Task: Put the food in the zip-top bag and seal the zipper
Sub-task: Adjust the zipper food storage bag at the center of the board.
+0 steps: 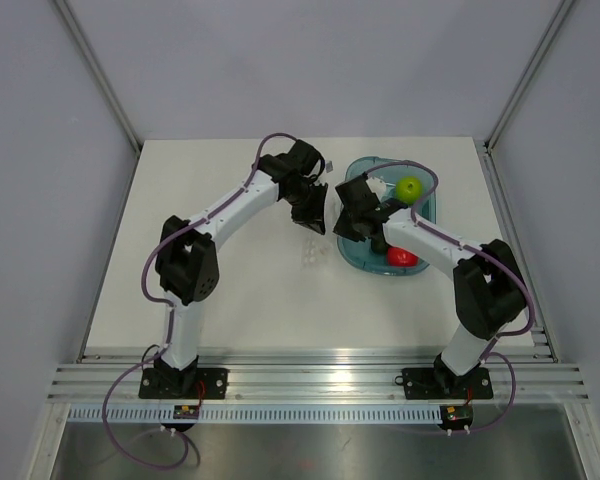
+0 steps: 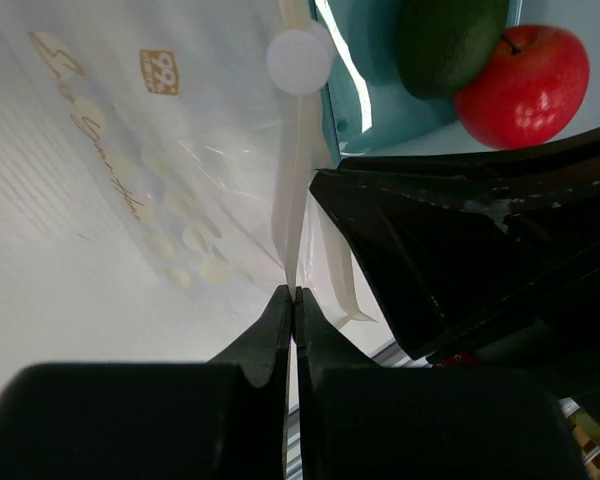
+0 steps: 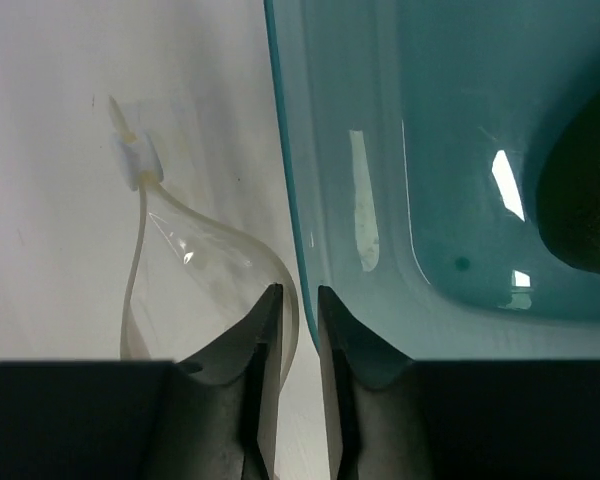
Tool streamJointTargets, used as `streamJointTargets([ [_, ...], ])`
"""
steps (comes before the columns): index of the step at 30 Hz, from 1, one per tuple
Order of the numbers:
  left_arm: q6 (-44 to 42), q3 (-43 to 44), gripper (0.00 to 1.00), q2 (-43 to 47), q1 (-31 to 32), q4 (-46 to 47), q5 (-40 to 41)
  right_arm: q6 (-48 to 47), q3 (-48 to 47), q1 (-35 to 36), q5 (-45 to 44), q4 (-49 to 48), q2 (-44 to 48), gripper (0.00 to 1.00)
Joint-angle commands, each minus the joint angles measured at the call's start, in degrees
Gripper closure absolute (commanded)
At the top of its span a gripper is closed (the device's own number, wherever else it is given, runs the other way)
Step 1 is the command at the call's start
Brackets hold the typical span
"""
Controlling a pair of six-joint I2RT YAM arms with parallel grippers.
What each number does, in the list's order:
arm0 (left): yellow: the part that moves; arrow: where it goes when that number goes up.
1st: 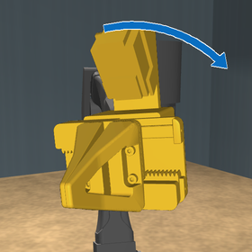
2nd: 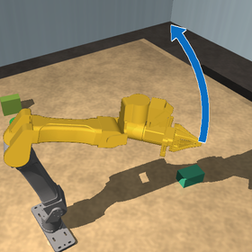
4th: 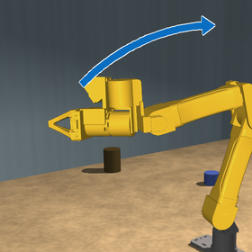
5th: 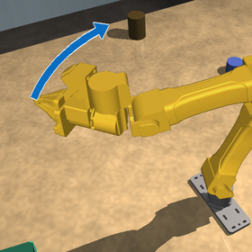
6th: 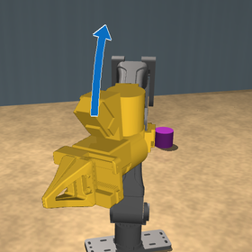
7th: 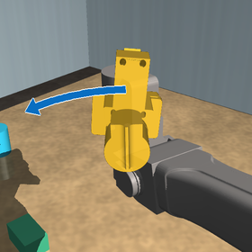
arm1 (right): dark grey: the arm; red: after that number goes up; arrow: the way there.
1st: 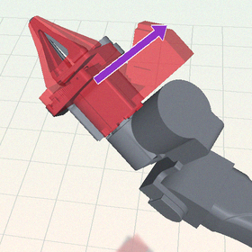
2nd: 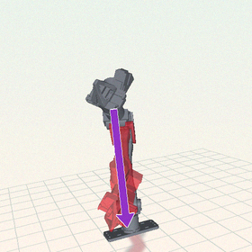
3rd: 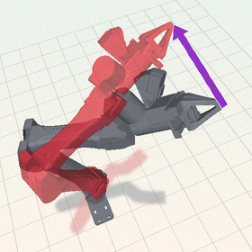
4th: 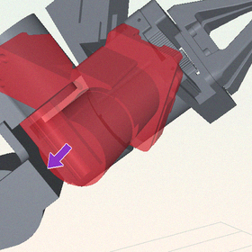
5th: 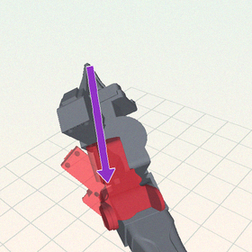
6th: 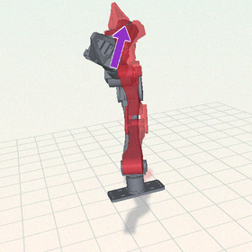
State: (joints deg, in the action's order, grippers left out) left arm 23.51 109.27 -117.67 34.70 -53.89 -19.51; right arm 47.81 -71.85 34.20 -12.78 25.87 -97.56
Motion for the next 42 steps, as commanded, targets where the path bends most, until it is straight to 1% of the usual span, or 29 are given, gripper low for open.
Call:
streamJointTargets([
  [1, -0.92, -0.03, 1.00, 0.42, 0.02, 1.33, -1.94, -0.70, 0.05, 0.43, 0.38, -1.52, 3.16, 0.72],
  [6, -1.45, -0.03, 1.00, 1.12, 0.02, 1.15, -1.59, -1.93, -0.57, 0.43, 2.31, -1.26, 3.08, 0.65],
  [9, -2.06, -0.11, 1.00, 1.82, -0.07, 1.07, -1.68, -2.37, -1.71, 0.43, 3.63, -0.73, 2.37, 0.65],
  [13, -2.50, -0.20, 1.00, 2.35, 0.02, 0.63, -1.06, -2.90, -0.74, 0.43, 6.35, -3.54, 4.12, 0.63],
  [19, -2.33, -0.29, 1.00, 2.53, 0.02, 0.98, -1.59, -4.04, -3.55, 1.57, 6.89, -2.05, 3.43, 0.59],
  [23, -2.41, -0.47, 1.00, 3.41, -0.07, 0.98, -1.41, -3.17, -2.86, 1.84, 7.50, -3.27, 3.16, 0.59],
  [24, -2.59, -0.47, 1.00, 3.58, -0.07, 0.89, -1.32, -3.08, -2.24, 1.84, 7.85, -3.71, 3.42, 0.56],
  [25, -2.68, -0.64, 1.00, 3.76, -0.07, 0.80, -1.32, -3.16, -2.24, 1.84, 7.94, -3.89, 3.25, 0.56],
  [28, -2.68, -0.55, 1.00, 4.55, -0.07, 0.72, -1.85, -3.60, -4.16, 1.93, 7.85, -1.53, 0.97, 0.56],
  [34, -2.50, -0.11, 1.00, 7.01, -0.51, 0.89, -3.43, -4.22, -6.89, 2.63, 8.73, -1.35, -2.98, 0.56],
  [38, -2.32, -0.64, 1.00, 7.98, -1.03, 0.98, -4.66, -4.04, -7.95, 2.98, 9.61, -2.23, -4.74, 0.59],
  [39, -2.41, -1.16, 1.00, 8.15, -1.12, 1.07, -4.66, -3.87, -8.39, 2.98, 9.44, -2.05, -5.18, 0.67],
  [41, -2.59, -1.69, 1.00, 8.86, -1.47, 0.89, -4.40, -3.60, -8.74, 2.98, 8.13, -0.83, -5.36, 0.75],
  [42, -2.68, -1.96, 1.00, 9.12, -1.74, 0.89, -4.49, -3.60, -8.74, 2.98, 5.77, -0.21, -5.10, 0.83],
])
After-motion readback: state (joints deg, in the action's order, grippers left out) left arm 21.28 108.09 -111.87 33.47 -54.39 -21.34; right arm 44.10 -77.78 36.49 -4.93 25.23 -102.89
